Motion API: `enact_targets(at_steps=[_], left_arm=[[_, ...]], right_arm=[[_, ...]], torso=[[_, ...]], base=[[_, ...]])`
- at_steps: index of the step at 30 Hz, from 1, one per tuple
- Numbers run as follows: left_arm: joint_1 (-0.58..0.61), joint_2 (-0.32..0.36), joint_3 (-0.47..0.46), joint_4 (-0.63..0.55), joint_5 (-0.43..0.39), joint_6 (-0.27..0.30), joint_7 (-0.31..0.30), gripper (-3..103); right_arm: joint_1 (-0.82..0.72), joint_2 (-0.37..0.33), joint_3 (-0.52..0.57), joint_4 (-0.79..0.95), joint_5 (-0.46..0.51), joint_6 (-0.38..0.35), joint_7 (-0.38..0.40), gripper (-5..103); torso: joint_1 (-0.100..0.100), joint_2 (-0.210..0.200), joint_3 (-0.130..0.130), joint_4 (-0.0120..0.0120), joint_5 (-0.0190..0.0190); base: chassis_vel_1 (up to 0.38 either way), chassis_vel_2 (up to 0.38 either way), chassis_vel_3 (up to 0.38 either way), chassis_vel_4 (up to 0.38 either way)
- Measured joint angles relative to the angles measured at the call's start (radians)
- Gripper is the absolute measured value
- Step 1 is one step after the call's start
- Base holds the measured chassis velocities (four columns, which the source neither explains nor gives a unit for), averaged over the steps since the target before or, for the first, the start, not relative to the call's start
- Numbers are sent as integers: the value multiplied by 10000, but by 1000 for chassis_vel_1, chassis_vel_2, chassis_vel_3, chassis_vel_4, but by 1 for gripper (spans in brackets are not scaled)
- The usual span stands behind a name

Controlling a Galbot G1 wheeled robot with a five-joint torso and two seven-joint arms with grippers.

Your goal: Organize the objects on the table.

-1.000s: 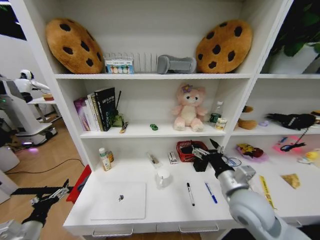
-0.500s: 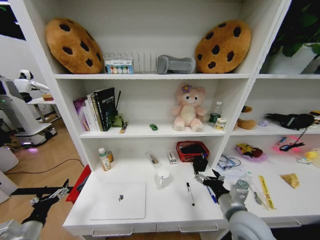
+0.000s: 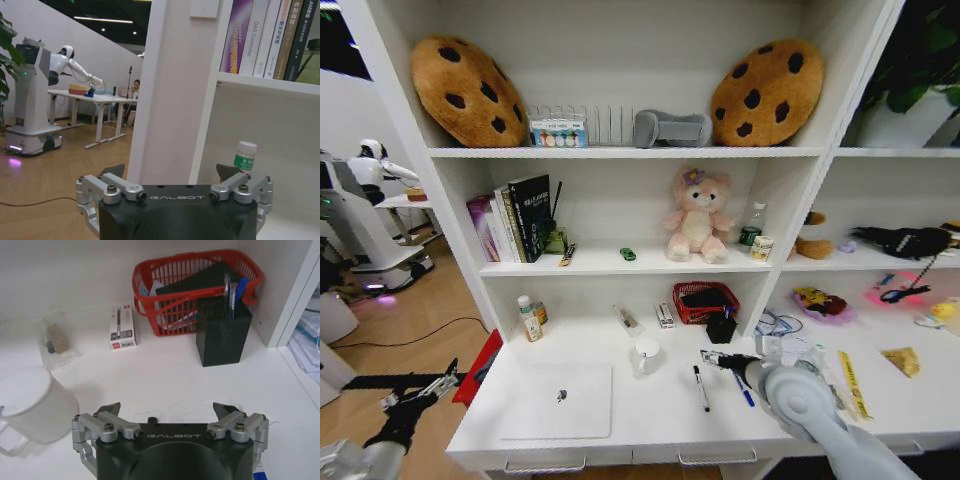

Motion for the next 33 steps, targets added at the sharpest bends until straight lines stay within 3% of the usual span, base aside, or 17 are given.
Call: enact_targets(at_steps=[5, 9, 19, 31, 33], left_arm=[[0, 0, 0, 0, 0, 0, 0, 100], [0, 0, 0, 0, 0, 0, 0, 100], [-1, 0, 0, 0, 0, -1, 0, 100], [0, 0, 0, 0, 0, 0, 0, 100], [0, 0, 0, 0, 0, 0, 0, 100]], right_arm=[[240, 159, -679, -821, -859, -148, -743, 100], [726, 279, -1218, -1314, -1038, -125, -905, 100], [1495, 394, -2235, -2043, -1043, -54, -913, 100], [1314, 597, -2487, -2430, -1483, -22, -967, 101], [1418, 627, -2516, -2545, -1548, -11, -1021, 93]], torso=[[-1, 0, 0, -3, 0], [-1, 0, 0, -2, 1], [-1, 0, -1, -2, 1], [-1, 0, -1, -2, 1], [-1, 0, -2, -2, -1]], base=[[0, 0, 0, 0], [0, 0, 0, 0], [0, 0, 0, 0], [0, 0, 0, 0], [0, 0, 0, 0]])
